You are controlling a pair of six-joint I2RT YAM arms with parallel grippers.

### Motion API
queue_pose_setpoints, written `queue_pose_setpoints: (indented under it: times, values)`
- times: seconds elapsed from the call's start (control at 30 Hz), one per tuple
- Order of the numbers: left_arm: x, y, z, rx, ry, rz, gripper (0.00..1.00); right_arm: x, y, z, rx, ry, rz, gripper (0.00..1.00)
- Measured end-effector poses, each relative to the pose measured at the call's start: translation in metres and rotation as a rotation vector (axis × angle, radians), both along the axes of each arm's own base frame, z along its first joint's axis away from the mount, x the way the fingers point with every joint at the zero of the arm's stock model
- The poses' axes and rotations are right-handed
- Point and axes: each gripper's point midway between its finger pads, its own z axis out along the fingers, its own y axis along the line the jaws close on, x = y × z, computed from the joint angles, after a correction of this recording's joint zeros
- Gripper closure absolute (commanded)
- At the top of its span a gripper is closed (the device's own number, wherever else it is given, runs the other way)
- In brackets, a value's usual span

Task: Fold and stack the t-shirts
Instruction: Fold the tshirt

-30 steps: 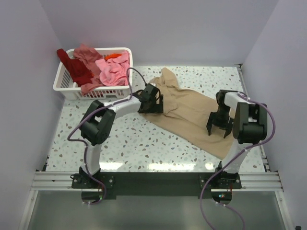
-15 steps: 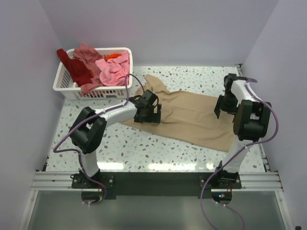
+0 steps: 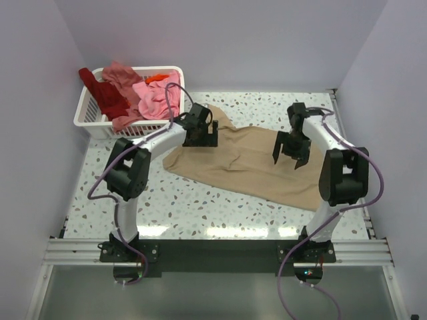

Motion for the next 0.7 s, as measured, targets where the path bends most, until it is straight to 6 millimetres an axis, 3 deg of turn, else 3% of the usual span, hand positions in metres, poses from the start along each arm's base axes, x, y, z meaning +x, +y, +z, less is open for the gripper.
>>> queue_pose_setpoints:
  times: [0.27,0.5,0.7]
  values:
    - [-0.021,0.0,-0.04,0.024,0.077,-0.032,0.0,-0.018,-0.003,-0.047,0.015,0.133,-0.029,0.19]
    - [-0.037,-0.002,-0.04,0.006,0.052,-0.055,0.0,-0.036,-0.026,-0.066,0.015,0.193,-0.101,0.19]
    - [-0.066,-0.021,-0.041,0.009,0.065,-0.128,0.0,-0.045,-0.051,-0.068,0.037,0.22,-0.181,0.18]
